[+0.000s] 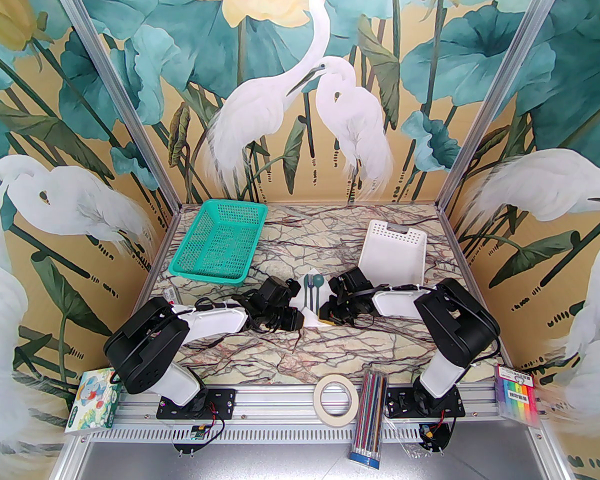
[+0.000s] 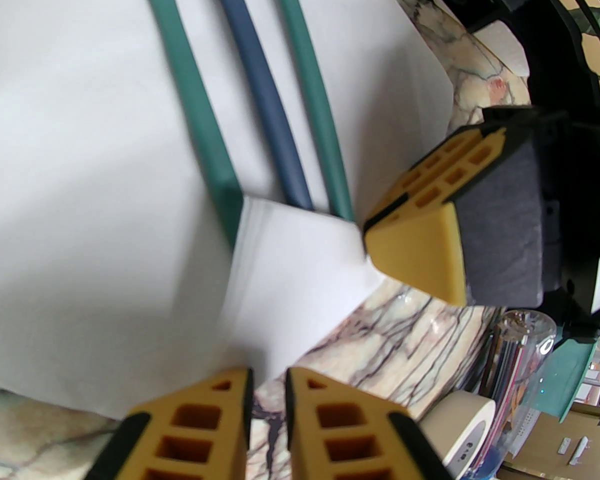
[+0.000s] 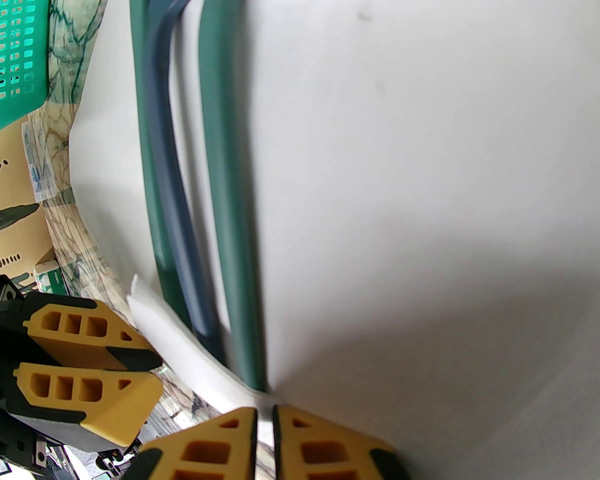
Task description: Place the utensils on the paper napkin and roll it up
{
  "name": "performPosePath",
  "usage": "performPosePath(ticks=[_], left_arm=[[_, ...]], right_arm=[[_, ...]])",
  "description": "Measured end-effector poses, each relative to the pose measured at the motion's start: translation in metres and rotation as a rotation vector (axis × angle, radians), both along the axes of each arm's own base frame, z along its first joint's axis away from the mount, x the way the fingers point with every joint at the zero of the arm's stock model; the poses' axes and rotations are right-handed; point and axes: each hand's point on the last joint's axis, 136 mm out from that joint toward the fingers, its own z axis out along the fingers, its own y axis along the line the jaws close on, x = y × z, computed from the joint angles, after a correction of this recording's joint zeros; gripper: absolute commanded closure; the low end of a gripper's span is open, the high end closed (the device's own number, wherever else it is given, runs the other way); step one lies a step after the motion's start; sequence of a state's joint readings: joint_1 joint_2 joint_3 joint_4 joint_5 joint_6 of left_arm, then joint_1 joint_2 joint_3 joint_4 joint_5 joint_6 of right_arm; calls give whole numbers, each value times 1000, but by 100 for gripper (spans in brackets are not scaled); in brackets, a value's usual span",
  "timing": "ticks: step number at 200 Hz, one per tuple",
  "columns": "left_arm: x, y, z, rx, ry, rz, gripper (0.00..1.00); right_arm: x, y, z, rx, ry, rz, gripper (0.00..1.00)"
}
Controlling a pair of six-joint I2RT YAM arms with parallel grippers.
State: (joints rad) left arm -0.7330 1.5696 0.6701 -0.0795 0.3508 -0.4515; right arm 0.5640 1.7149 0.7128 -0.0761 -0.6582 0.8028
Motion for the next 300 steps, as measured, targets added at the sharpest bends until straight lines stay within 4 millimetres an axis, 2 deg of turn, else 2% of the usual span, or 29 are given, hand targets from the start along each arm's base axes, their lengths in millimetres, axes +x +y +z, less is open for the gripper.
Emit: performPosePath(ticks=[58, 117, 168, 235, 300], left_arm=[[-1, 1, -7, 15, 15, 0, 81], [-1, 1, -7, 15, 16, 1, 82], [-1, 1, -7, 15, 15, 2, 82], [0, 2, -8, 20, 12, 5, 81], [1, 1, -9, 18, 10, 6, 81]], right_arm=[[0, 0, 2, -15, 1, 9, 86], [-5, 11, 24, 2, -48, 45, 88], [-10, 12, 20, -22, -45, 55, 88], [-15, 0, 0, -105, -5, 45, 89], [-14, -4, -2, -142, -14, 52, 90]])
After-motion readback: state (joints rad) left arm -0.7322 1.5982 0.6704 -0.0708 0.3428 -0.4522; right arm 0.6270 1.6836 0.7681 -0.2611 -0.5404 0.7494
